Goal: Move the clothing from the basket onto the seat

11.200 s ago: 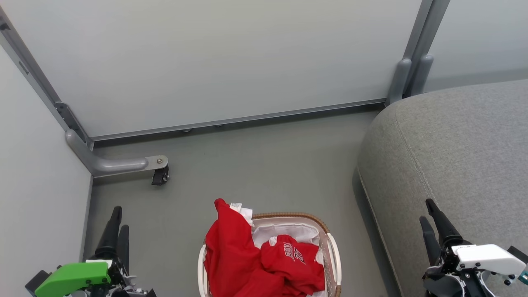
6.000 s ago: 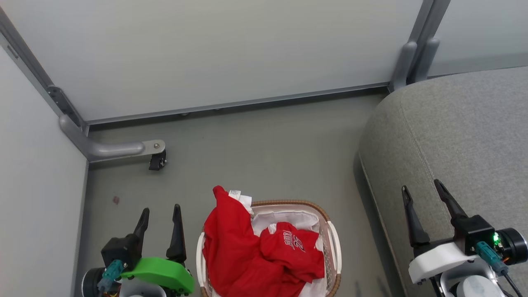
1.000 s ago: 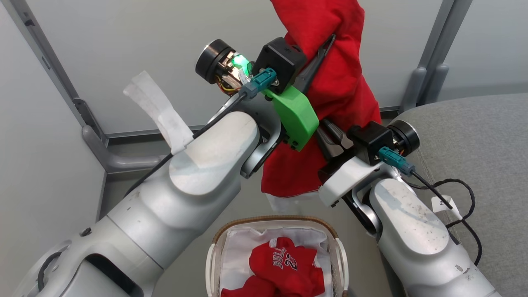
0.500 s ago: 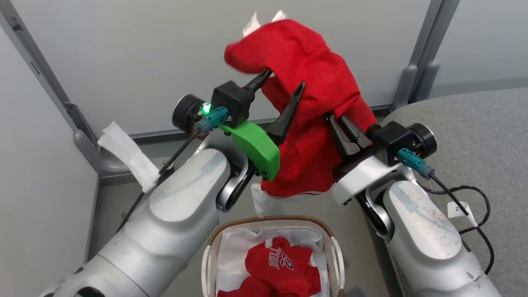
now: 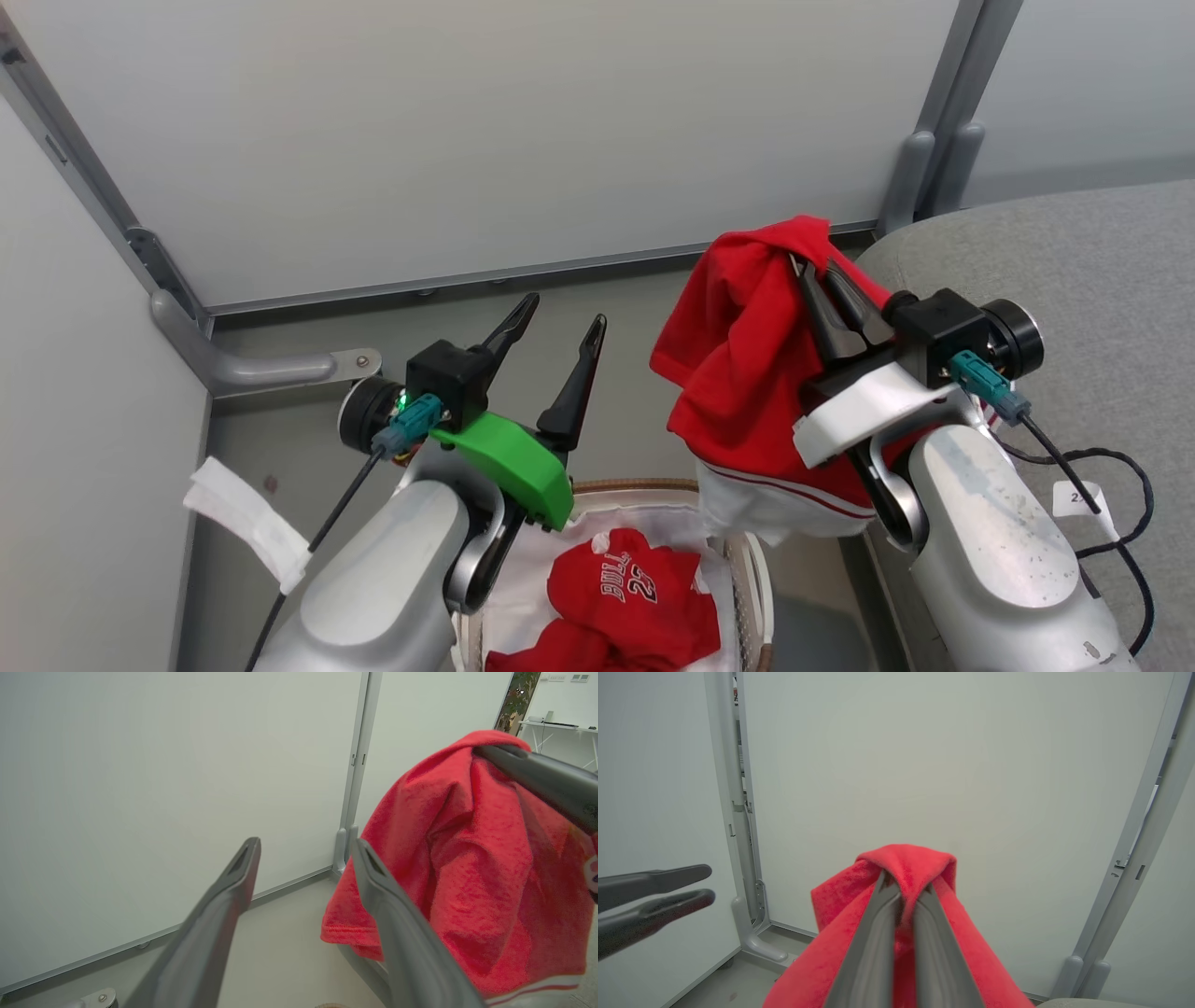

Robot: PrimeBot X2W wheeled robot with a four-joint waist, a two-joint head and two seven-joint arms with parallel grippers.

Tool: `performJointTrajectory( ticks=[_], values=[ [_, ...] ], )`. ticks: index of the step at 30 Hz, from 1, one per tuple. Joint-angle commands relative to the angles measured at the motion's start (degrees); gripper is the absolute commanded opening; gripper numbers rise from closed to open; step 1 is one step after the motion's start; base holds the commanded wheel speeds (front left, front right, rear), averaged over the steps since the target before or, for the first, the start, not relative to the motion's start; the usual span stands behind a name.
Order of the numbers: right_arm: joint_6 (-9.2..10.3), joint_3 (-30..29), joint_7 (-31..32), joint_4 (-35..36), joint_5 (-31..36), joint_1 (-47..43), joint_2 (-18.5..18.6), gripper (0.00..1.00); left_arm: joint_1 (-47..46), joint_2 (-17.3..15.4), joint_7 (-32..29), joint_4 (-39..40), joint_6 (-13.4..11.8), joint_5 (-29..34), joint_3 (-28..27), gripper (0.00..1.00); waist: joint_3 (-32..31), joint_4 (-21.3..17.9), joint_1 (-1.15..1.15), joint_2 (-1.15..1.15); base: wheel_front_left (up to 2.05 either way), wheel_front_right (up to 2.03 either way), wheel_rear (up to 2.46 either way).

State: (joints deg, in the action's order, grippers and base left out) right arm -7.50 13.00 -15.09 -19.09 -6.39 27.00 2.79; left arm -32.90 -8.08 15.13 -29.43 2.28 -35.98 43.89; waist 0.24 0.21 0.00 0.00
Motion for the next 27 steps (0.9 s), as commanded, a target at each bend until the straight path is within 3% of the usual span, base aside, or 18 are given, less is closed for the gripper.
performJointTrajectory(
  ticks=[1,7,15,27],
  values=[
    [0.02,-0.35,-0.12,0.46,0.88,-1.12,0.19,0.0,2.32,-0.51,0.02,1.14,0.52,1.35,-1.53,1.0,0.16,-0.31,0.0,0.0,0.0,0.0,0.0],
    [0.02,-1.84,-0.12,1.52,1.71,-3.07,0.19,0.0,8.98,-1.05,0.03,2.08,1.96,5.43,-5.99,1.0,0.36,-0.83,0.0,0.0,0.0,0.0,0.0],
    [0.02,-4.47,-0.12,2.08,2.4,-4.5,0.2,0.0,13.24,0.57,0.03,1.83,3.27,9.66,-9.47,1.0,0.84,-2.02,0.0,0.0,0.0,0.0,0.0],
    [0.03,-8.95,-0.12,5.19,5.22,-6.45,0.22,0.0,15.2,3.09,0.03,2.6,4.62,13.44,-13.2,1.0,3.41,-12.62,0.0,0.0,0.0,0.0,0.0]
  ],
)
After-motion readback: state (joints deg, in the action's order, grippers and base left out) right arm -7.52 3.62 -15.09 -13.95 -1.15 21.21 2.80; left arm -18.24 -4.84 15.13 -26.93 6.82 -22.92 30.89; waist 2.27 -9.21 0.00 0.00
